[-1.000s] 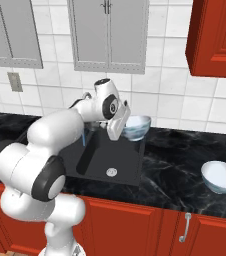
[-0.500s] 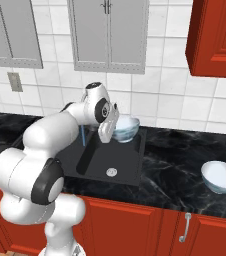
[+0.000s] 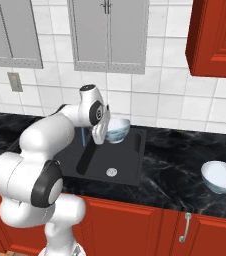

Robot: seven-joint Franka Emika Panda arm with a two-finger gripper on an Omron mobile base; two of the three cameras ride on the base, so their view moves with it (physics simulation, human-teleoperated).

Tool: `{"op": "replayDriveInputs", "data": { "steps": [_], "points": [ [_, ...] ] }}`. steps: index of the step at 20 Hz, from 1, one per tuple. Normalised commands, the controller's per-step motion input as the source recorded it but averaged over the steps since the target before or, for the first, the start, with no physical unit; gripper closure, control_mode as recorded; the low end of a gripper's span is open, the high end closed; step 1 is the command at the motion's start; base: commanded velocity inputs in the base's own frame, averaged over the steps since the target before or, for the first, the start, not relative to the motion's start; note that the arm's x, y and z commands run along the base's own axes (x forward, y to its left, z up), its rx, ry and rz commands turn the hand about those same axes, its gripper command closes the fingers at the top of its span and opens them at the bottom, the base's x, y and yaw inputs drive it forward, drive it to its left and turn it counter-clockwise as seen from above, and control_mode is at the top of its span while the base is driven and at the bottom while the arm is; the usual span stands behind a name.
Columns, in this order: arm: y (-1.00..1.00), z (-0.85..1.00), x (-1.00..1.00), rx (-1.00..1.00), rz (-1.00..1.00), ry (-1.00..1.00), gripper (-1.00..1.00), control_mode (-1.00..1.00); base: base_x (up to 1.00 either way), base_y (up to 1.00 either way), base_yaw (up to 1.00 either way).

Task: Rinse each bowl for a few seconds and place them down in the sink or on the counter.

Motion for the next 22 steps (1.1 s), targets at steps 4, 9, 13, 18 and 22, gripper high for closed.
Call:
{"op": "replayDriveInputs", "data": {
  "steps": [4, 9, 13, 18, 22],
  "points": [
    [0.37, -0.07, 0.0, 0.02, 0.06, 0.0, 1.0, -1.0, 0.0, 0.0, 0.0],
    [0.37, -0.06, 0.0, 0.04, 0.05, 0.01, 1.0, -1.0, 0.0, 0.0, 0.0],
    [0.29, -0.09, 0.0, 0.06, 0.06, 0.02, 1.0, -1.0, 0.0, 0.0, 0.0],
    [0.24, -0.14, 0.01, 0.06, 0.06, 0.02, 1.0, -1.0, 0.0, 0.0, 0.0],
    [0.19, -0.17, 0.1, 0.05, 0.07, 0.04, 1.0, -1.0, 0.0, 0.0, 0.0]
  ]
}}
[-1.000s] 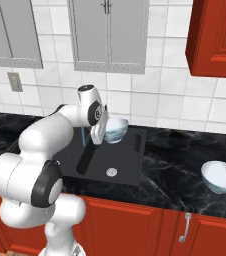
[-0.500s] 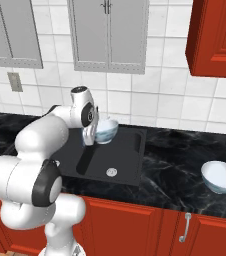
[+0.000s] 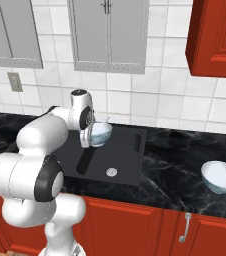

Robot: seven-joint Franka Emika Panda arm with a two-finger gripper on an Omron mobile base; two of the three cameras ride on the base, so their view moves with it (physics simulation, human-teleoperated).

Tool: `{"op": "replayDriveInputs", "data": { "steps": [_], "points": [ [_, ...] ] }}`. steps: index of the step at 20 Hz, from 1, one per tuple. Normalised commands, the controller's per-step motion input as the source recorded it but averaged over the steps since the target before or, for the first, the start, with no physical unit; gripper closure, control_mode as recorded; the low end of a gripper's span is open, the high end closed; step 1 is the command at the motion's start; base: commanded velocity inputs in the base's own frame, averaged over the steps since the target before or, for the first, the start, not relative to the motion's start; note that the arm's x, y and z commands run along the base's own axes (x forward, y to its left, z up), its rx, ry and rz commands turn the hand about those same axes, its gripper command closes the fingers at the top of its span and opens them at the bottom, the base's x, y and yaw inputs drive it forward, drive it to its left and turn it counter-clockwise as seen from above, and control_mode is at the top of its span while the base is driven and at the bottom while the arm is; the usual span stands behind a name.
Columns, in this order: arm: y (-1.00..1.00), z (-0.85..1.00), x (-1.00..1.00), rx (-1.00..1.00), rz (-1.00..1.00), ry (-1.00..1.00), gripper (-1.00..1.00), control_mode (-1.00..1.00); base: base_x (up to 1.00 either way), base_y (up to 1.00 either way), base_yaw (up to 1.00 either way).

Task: Rinse each bowl for a few seconds and place them down in the sink or on the counter.

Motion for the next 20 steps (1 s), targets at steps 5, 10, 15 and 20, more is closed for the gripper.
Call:
{"op": "replayDriveInputs", "data": {
  "steps": [5, 10, 15, 20],
  "points": [
    [0.23, -0.1, 0.11, -0.01, 0.06, 0.02, 1.0, -1.0, 0.0, 0.0, 0.0],
    [0.25, -0.04, 0.17, -0.04, 0.06, 0.02, 1.0, -1.0, 0.0, 0.0, 0.0],
    [0.14, -0.1, 0.22, -0.01, 0.06, 0.03, 1.0, -1.0, 0.0, 0.0, 0.0],
    [0.03, -0.22, 0.23, 0.03, 0.07, 0.03, 1.0, -1.0, 0.0, 0.0, 0.0]
  ]
}}
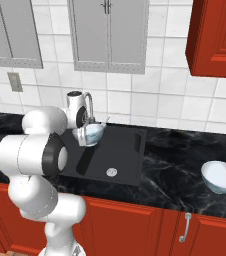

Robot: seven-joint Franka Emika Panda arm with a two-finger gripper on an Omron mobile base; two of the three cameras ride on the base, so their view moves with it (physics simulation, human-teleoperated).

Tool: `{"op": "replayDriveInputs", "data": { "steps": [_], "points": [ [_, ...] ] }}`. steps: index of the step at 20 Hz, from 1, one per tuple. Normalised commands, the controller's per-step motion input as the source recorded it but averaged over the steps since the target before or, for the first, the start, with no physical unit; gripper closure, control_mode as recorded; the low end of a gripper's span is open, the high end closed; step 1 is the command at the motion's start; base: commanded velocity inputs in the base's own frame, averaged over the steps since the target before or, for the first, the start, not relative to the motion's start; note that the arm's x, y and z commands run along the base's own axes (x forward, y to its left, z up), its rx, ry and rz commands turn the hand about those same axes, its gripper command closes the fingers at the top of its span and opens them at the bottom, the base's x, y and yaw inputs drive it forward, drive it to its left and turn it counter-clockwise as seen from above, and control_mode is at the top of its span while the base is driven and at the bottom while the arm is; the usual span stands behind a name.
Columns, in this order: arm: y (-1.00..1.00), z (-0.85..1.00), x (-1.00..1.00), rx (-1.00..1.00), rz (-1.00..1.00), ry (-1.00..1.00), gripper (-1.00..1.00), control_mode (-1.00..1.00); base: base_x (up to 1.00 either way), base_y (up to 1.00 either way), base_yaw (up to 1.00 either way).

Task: Rinse each bowl for a few seconds and place them down in the sink or on the counter.

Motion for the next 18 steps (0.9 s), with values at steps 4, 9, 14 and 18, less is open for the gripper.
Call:
{"op": "replayDriveInputs", "data": {
  "steps": [4, 9, 14, 18],
  "points": [
    [0.03, -0.2, 0.34, 0.04, 0.08, 0.03, 1.0, -1.0, 0.0, 0.0, 0.0],
    [0.13, -0.05, 0.2, 0.0, 0.06, 0.0, 1.0, -1.0, 0.0, 0.0, 0.0],
    [0.17, 0.02, -0.03, 0.0, 0.04, -0.02, 1.0, -1.0, 0.0, 0.0, 0.0],
    [0.13, 0.03, -0.15, 0.0, 0.03, -0.05, 1.0, -1.0, 0.0, 0.0, 0.0]
  ]
}}
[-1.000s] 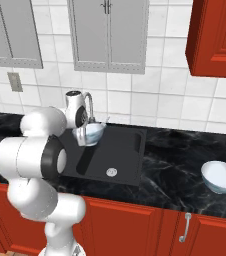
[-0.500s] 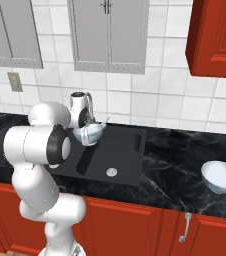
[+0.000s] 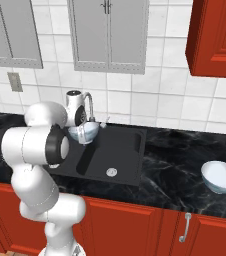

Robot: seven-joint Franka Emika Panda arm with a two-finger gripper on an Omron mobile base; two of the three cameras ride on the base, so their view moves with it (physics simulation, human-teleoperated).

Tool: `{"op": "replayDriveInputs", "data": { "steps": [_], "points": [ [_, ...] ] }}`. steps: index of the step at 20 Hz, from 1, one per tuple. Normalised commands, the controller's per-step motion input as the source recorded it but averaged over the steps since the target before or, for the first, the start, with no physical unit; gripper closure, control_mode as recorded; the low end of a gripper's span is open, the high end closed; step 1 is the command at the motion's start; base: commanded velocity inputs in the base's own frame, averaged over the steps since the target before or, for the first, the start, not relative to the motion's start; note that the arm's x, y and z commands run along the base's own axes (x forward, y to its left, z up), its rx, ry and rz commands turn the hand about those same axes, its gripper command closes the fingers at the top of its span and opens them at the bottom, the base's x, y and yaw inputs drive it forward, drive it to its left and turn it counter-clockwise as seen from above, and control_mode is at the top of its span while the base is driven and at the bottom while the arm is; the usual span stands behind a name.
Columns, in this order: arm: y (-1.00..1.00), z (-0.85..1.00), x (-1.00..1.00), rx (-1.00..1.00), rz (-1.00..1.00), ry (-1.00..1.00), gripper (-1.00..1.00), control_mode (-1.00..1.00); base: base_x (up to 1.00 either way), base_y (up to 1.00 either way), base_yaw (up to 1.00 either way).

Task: Rinse each bowl for a few seconds and place them down in the sink or on the counter.

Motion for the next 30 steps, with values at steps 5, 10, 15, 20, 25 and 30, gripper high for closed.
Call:
{"op": "replayDriveInputs", "data": {
  "steps": [5, 10, 15, 20, 25, 30],
  "points": [
    [0.26, 0.06, -0.11, 0.0, 0.03, -0.02, 1.0, -1.0, 0.0, 0.0, 0.0],
    [0.39, 0.03, -0.09, 0.04, 0.02, 0.0, 1.0, -1.0, 0.0, 0.0, 0.0],
    [0.44, 0.05, -0.03, 0.06, 0.03, 0.01, 1.0, -1.0, 0.0, 0.0, 0.0],
    [0.54, 0.04, 0.0, 0.0, 0.03, 0.0, 1.0, -1.0, 0.0, 0.0, 0.0],
    [0.6, 0.0, 0.0, 0.0, 0.02, 0.0, 1.0, -1.0, 0.0, 0.0, 0.0],
    [0.63, 0.01, 0.0, 0.0, 0.02, 0.0, 1.0, -1.0, 0.0, 0.0, 0.0]
  ]
}}
